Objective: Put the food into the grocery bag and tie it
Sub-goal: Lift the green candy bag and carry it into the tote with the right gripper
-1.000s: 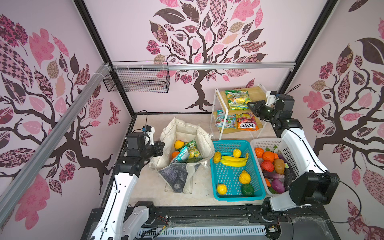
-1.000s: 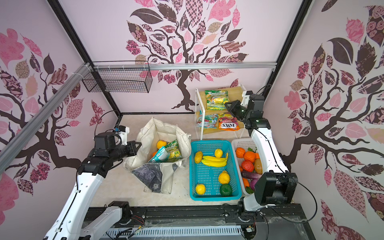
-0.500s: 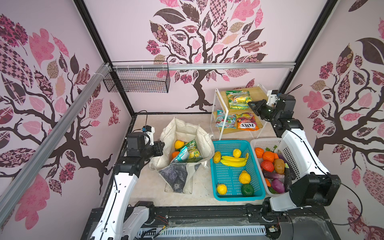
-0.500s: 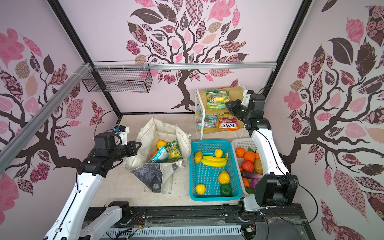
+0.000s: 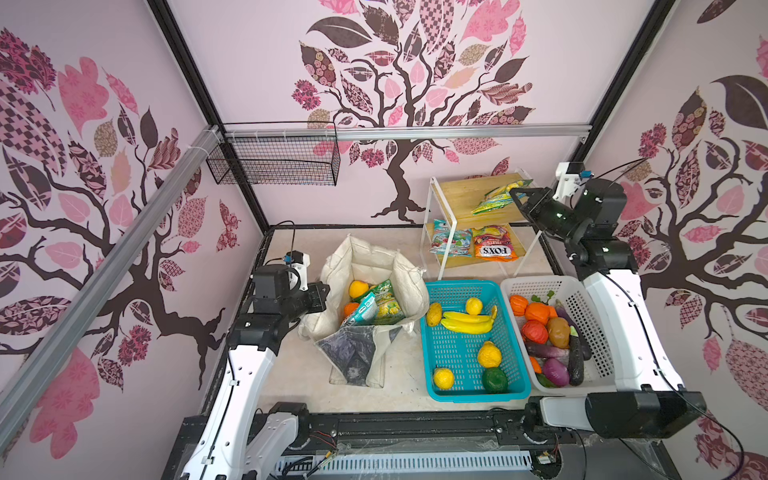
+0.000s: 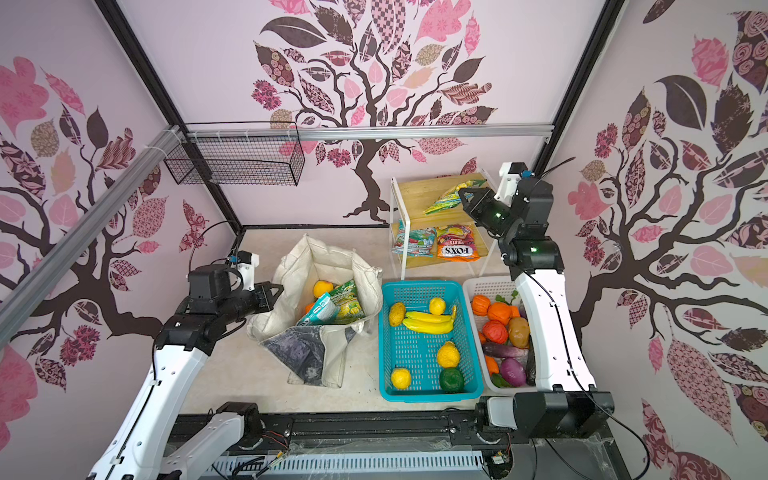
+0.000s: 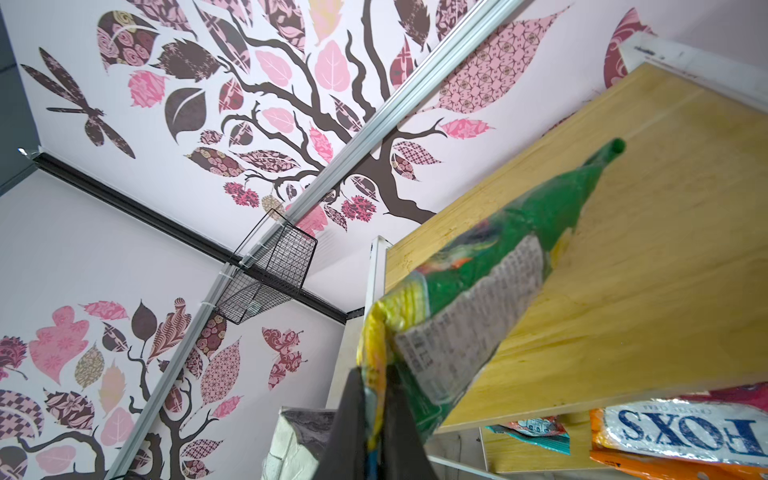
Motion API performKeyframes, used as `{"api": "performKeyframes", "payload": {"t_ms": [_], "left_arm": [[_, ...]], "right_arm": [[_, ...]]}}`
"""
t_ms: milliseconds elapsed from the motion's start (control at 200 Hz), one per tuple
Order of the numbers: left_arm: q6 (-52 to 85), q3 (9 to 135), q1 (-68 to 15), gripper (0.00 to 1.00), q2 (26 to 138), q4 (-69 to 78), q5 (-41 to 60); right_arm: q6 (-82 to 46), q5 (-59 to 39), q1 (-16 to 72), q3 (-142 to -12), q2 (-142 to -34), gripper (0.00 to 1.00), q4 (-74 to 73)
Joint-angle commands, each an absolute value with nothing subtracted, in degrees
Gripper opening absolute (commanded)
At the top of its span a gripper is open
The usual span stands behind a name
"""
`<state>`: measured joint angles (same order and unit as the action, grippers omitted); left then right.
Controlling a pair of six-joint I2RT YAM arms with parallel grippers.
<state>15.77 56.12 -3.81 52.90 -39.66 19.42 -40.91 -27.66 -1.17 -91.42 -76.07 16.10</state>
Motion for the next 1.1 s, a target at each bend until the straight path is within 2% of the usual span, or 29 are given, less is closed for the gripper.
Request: {"api": "performKeyframes", "payload": {"t_ms": [0,340,495,585,825,1095], "left_arm": [[14.9,54.6,-4.0,0.0,52.2,-39.4,20.4],[15.1,54.7,-4.0,0.0,52.1,-39.5,20.3],[15.1,54.7,-4.0,0.0,52.0,-39.6,20.3],[15.1,54.7,-4.0,0.0,51.9,-39.5,20.4],[15.1,54.6,-4.0,0.0,51.3,-39.4,20.4],[15.1,54.5,-4.0,0.0,51.2,-39.4,20.6]], "right_arm": [[-39.7,-27.3,-0.3,-93.9,-72.2,0.0,15.5],[-39.0,-27.4,1.3,-95.6,-68.4,0.0,18.6],[-37.4,-25.3,6.6,-97.7,-68.0,0.0,20.9],[-36.6,-22.8,13.0,-98.8,-68.5,0.0,21.7],[-29.2,-2.8,38.4,-102.8,-72.5,0.0,23.5],[-27.5,4.9,52.4,-102.1,-80.5,0.0,22.3]]}}
